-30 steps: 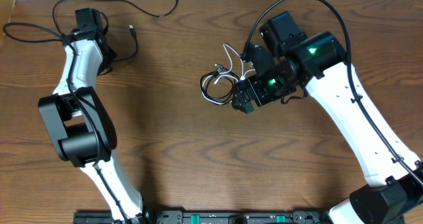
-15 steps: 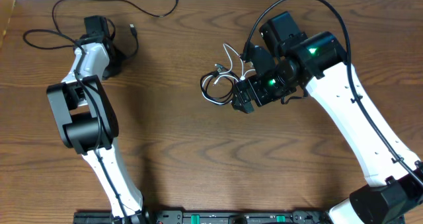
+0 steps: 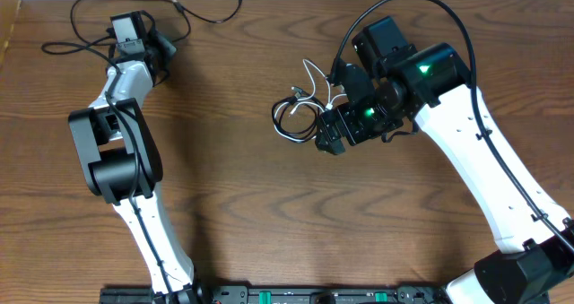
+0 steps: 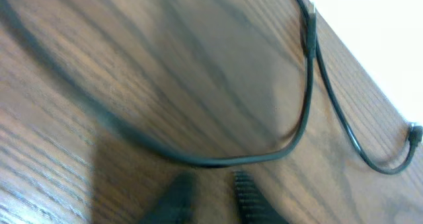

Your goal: Untangle cables

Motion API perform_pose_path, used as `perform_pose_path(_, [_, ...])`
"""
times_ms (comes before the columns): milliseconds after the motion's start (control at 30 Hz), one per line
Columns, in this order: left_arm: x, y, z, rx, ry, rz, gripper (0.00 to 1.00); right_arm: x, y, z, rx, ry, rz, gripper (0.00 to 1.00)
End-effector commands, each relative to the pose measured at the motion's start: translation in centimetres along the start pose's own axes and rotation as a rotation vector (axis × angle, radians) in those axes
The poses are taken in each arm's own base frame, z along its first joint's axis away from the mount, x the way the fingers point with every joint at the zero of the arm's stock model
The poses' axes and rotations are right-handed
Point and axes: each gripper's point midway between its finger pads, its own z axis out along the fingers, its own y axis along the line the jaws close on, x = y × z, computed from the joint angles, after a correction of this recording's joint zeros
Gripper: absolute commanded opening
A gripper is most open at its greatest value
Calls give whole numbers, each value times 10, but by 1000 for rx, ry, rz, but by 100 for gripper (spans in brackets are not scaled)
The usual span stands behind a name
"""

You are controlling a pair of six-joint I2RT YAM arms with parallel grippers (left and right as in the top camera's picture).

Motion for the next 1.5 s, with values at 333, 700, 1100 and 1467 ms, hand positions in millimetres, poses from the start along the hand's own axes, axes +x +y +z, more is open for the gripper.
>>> perform_pose_path(333, [-27,-45,-136,31,57,71,87,-10,-44,-12,97,-63,231,99])
perform_pose_path(700, [120,-143,-223,389,554,280,86,-5,-162,-61,168,-195,555,99])
perform_pose_path(1100, [250,-193,-152,259,554,594,86,15,-187,-61,199,-165,627,99])
perform_pose_path(1467, [289,-201,-96,201,464,626,70,24,-186,-24,117,-117,644,99])
